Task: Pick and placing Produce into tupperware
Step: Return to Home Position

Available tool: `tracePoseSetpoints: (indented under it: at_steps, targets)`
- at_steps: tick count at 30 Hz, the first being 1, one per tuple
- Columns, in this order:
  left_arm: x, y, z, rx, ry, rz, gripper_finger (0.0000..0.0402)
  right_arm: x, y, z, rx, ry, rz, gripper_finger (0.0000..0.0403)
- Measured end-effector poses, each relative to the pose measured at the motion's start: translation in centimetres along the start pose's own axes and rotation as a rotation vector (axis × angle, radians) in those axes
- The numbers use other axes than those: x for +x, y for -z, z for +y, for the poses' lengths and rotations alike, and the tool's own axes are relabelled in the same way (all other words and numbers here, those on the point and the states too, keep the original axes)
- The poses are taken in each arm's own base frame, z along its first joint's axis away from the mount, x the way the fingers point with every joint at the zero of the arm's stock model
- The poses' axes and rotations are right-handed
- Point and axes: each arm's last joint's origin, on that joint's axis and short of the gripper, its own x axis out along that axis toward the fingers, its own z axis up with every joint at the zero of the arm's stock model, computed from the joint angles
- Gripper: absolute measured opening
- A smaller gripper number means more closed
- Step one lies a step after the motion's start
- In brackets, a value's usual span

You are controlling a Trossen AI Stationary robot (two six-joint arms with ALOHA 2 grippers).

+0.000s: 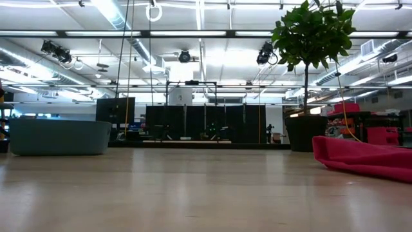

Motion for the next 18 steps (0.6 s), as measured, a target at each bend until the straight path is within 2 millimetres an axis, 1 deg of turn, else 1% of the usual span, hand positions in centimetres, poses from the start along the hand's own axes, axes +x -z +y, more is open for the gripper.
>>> tracePoseSetpoints:
  at_steps: [2, 5, 7, 10, 12, 15, 18]
  targets:
    - [0.0, 0.0, 0.0, 0.000, 0.000, 0.000, 0.0089, 0.2, 2.4, -0.9, 0.035, 0.002, 0.012, 0.0220]
    - [0.0, 0.0, 0.0, 0.000, 0.000, 0.000, 0.0091, -0.2, 4.9, -1.8, 0.078, -0.006, -0.021, 0.0220]
    - [0.0, 0.0, 0.0, 0.001, -0.001, 0.003, 0.0091, -0.7, 5.8, -2.1, 0.080, -0.019, -0.064, 0.0220]
    - [0.0, 0.1, 0.0, 0.002, -0.003, 0.007, 0.0088, -1.3, 7.5, -2.7, 0.102, 0.029, -0.055, 0.0220]
    - [0.0, 0.1, 0.0, 0.003, -0.005, 0.013, 0.0085, -1.8, 8.3, -2.9, 0.113, 0.049, -0.052, 0.0220]
    - [-0.3, 0.2, 0.2, 0.001, -0.002, 0.005, 0.0082, -3.1, 8.3, -2.7, 0.100, 0.026, -0.101, 0.0220]
    - [-1.6, 0.6, 0.7, -0.019, 0.003, -0.034, 0.0080, -4.4, 8.6, -2.5, 0.065, 0.014, -0.136, 0.0220]
